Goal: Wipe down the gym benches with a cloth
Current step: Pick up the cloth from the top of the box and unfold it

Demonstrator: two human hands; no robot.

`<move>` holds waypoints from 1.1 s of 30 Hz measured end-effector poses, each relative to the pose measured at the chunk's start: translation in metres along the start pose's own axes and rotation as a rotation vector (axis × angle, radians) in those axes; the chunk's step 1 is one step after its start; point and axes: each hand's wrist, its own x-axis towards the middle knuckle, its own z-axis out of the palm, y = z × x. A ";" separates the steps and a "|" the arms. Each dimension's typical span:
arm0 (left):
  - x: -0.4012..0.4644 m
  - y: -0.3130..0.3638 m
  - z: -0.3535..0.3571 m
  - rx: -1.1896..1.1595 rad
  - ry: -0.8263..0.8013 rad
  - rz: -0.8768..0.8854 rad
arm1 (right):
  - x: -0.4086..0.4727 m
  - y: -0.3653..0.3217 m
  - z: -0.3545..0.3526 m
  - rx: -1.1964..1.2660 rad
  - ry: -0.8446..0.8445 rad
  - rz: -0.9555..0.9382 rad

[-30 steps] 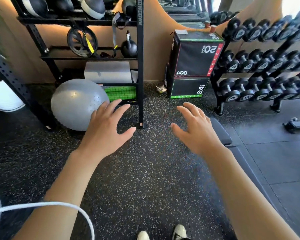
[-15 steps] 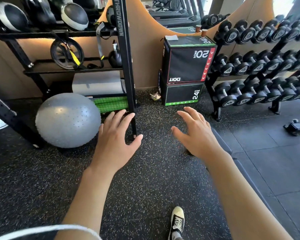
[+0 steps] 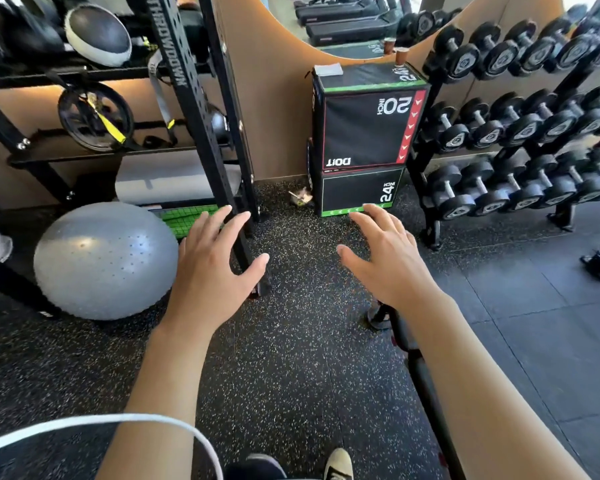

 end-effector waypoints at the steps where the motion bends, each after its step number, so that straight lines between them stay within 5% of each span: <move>1: 0.009 0.002 0.002 0.001 0.002 -0.003 | 0.008 0.005 -0.001 0.004 0.005 0.003; 14: 0.142 -0.022 0.034 -0.023 0.014 0.062 | 0.122 0.017 0.020 0.001 0.012 0.049; 33: 0.388 -0.172 0.022 -0.083 -0.053 0.210 | 0.349 -0.069 0.078 -0.066 0.122 0.215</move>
